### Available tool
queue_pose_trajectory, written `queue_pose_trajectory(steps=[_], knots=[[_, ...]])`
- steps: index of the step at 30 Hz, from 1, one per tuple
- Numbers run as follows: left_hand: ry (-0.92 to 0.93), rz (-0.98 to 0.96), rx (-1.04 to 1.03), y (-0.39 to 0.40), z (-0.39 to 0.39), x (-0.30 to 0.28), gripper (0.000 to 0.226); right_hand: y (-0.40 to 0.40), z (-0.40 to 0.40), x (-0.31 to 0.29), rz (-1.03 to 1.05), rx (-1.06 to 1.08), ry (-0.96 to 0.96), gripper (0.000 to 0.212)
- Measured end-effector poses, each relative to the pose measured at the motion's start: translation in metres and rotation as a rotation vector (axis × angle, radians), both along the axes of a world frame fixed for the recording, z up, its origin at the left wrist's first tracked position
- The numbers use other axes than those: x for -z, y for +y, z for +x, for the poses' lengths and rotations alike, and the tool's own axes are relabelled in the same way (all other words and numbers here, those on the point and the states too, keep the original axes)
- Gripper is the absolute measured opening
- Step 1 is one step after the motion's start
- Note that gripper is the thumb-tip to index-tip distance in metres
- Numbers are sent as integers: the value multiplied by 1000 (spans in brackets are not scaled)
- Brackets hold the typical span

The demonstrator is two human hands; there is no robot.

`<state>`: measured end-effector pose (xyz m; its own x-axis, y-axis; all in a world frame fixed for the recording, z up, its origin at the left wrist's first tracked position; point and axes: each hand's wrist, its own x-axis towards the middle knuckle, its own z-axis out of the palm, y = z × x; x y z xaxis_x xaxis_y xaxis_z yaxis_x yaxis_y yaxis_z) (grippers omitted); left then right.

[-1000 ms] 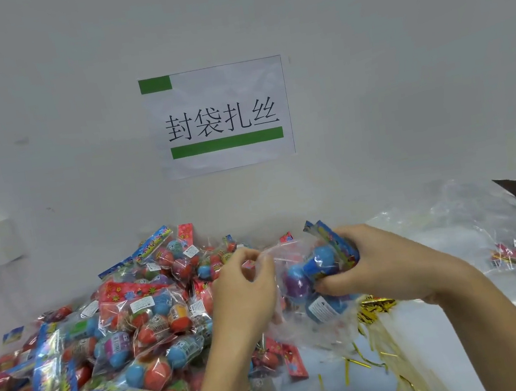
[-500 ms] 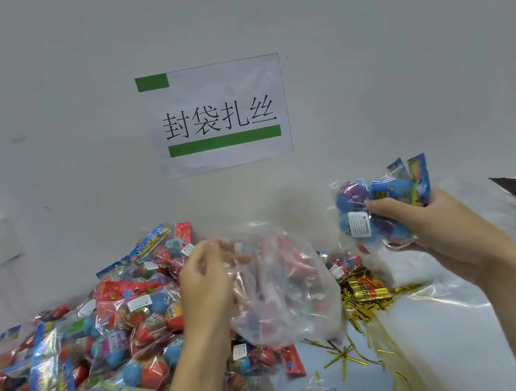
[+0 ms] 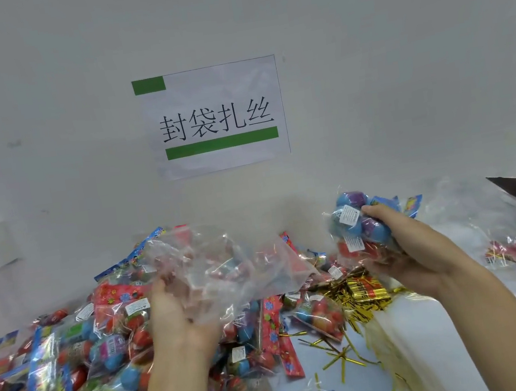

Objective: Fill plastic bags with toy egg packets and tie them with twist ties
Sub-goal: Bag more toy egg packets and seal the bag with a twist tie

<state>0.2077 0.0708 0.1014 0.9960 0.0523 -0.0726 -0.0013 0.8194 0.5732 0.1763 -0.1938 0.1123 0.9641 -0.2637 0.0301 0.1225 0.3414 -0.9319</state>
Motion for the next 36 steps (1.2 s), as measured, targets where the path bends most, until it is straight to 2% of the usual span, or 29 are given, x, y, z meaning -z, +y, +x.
queue_pose_trajectory(steps=[2,3,5,7,9,12,15,19,24,30,32,36], knots=[[24,115,-240,-7,6,2,22,-2,-5,-4,71,-128,-84,26],[17,160,-328,-12,6,2,30,-2,-9,-7,70,-206,-137,26],[-36,260,-377,-23,4,2,36,3,-16,-14,-23,-343,-223,22],[-63,403,-353,-35,-1,0,30,11,-19,-20,-128,-435,-277,21],[-66,626,-367,-45,-4,1,21,21,-20,-24,-221,-483,-297,22],[-124,879,-410,-55,-10,1,19,31,-23,-26,-534,-453,-260,20],[-213,1032,-423,-55,-13,1,27,36,-25,-27,-955,-373,-149,33],[-273,1236,-421,-46,-14,0,35,38,-24,-21,-1160,-305,37,52],[-284,1566,-314,-38,-13,3,48,29,-22,-21,-1073,-241,-12,42],[-301,1992,-189,-31,-14,5,84,18,-26,-28,-938,-136,-119,34],[-401,1950,-207,-33,-14,2,74,18,-27,-27,-950,-173,-116,30],[-644,1707,-400,-40,-11,-1,10,20,-27,-27,-947,-212,-144,27]])
